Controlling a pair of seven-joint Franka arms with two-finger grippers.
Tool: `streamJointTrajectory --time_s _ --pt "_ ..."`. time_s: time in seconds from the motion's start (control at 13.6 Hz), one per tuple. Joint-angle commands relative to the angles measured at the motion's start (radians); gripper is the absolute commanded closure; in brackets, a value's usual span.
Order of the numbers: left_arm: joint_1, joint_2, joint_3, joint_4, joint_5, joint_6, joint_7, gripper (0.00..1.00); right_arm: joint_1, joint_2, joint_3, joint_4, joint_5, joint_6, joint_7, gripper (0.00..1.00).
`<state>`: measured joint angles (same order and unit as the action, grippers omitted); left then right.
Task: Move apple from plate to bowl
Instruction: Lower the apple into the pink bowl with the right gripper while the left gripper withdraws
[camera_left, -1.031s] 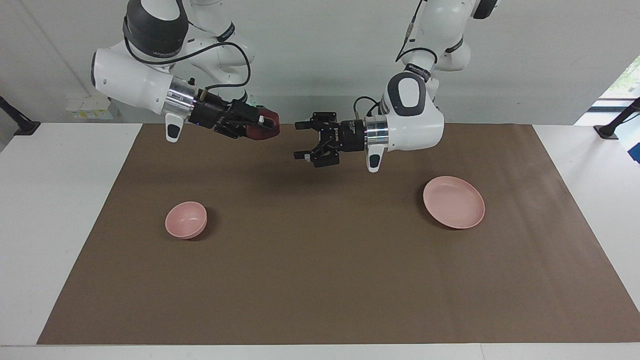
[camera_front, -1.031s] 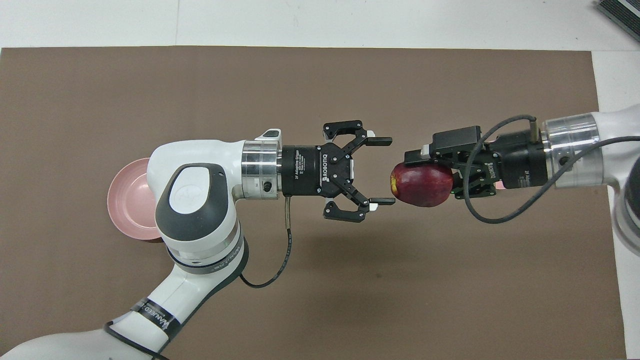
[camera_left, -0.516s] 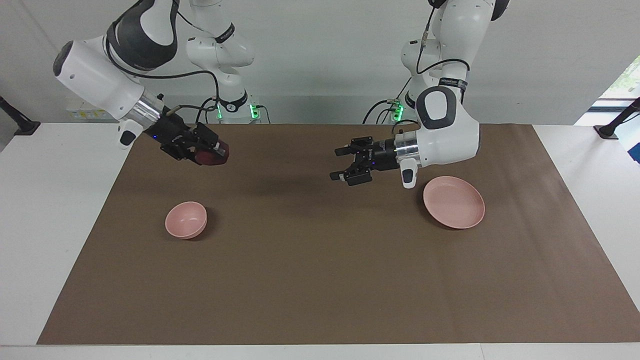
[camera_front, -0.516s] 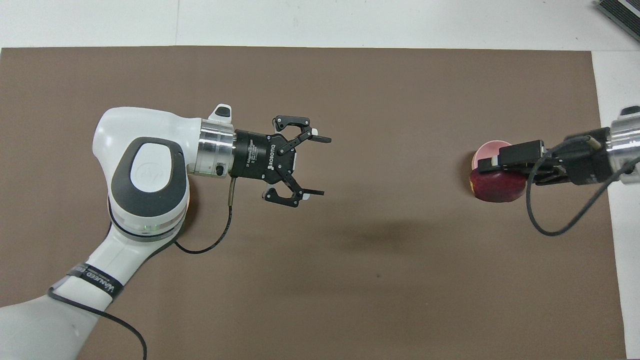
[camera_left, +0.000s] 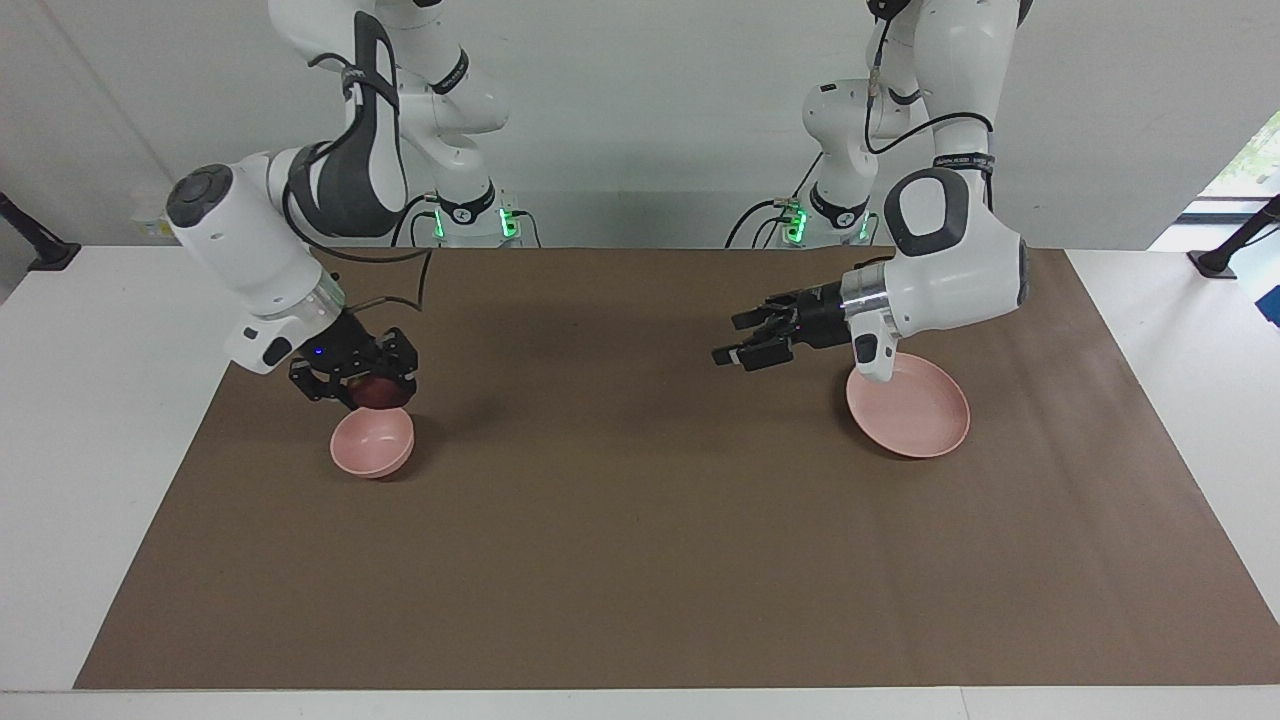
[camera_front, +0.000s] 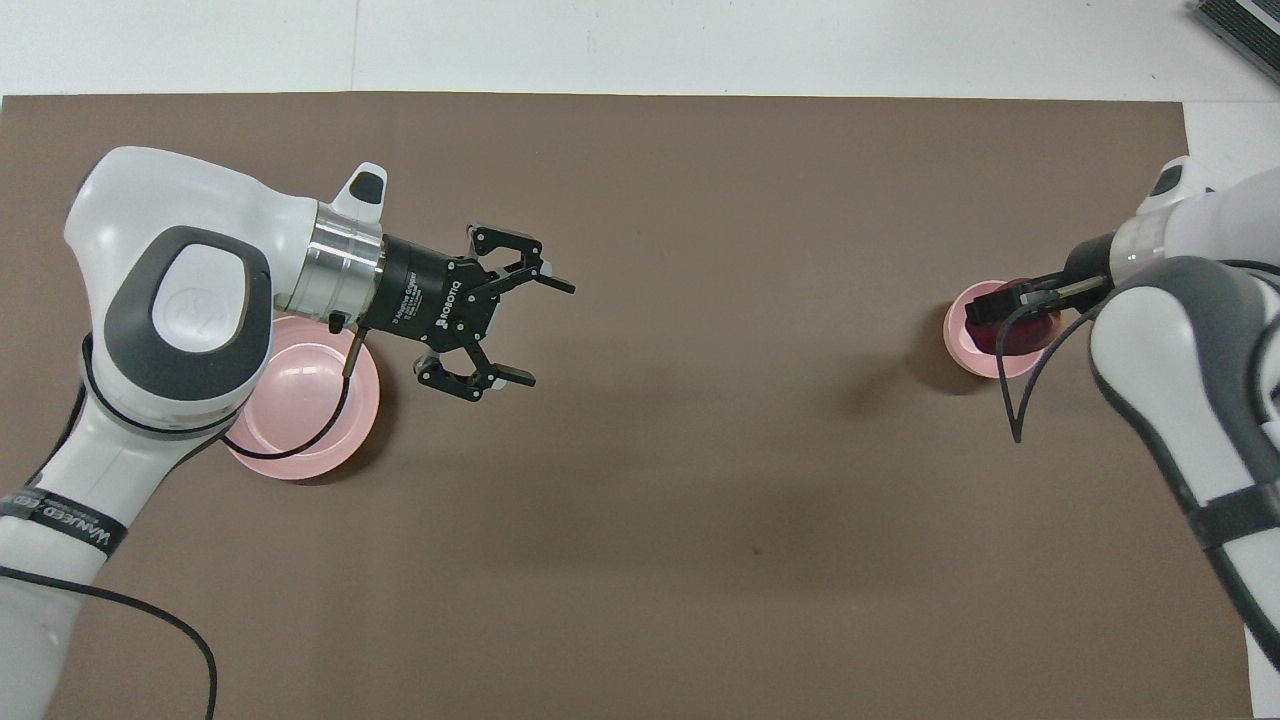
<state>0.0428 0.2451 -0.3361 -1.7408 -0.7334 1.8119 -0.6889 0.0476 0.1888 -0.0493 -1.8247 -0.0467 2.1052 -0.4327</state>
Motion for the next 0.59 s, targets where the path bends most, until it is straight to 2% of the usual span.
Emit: streamJointTrajectory --time_s 0.0,0.22,0.29,0.37,0.52 --pt "0.031 -0.013 -0.004 0.006 0.171 -0.072 0.165 0.00 -0.020 0.055 0.002 0.010 -0.091 0.070 -0.060 1.00" --pt "0.046 -0.049 -0.004 0.006 0.359 -0.077 0.316 0.00 -0.015 0.066 0.002 -0.005 -0.171 0.075 -0.049 1.00" --pt "0.048 -0.050 -0.004 0.004 0.376 -0.077 0.351 0.00 -0.012 0.079 0.002 -0.005 -0.177 0.082 -0.044 1.00" --pt "0.049 -0.052 -0.003 0.006 0.394 -0.071 0.356 0.00 -0.018 0.089 0.002 -0.005 -0.177 0.091 -0.044 1.00" --pt "0.048 -0.053 -0.001 0.013 0.530 -0.062 0.361 0.00 -0.011 0.087 0.002 -0.010 -0.177 0.087 -0.020 1.00"
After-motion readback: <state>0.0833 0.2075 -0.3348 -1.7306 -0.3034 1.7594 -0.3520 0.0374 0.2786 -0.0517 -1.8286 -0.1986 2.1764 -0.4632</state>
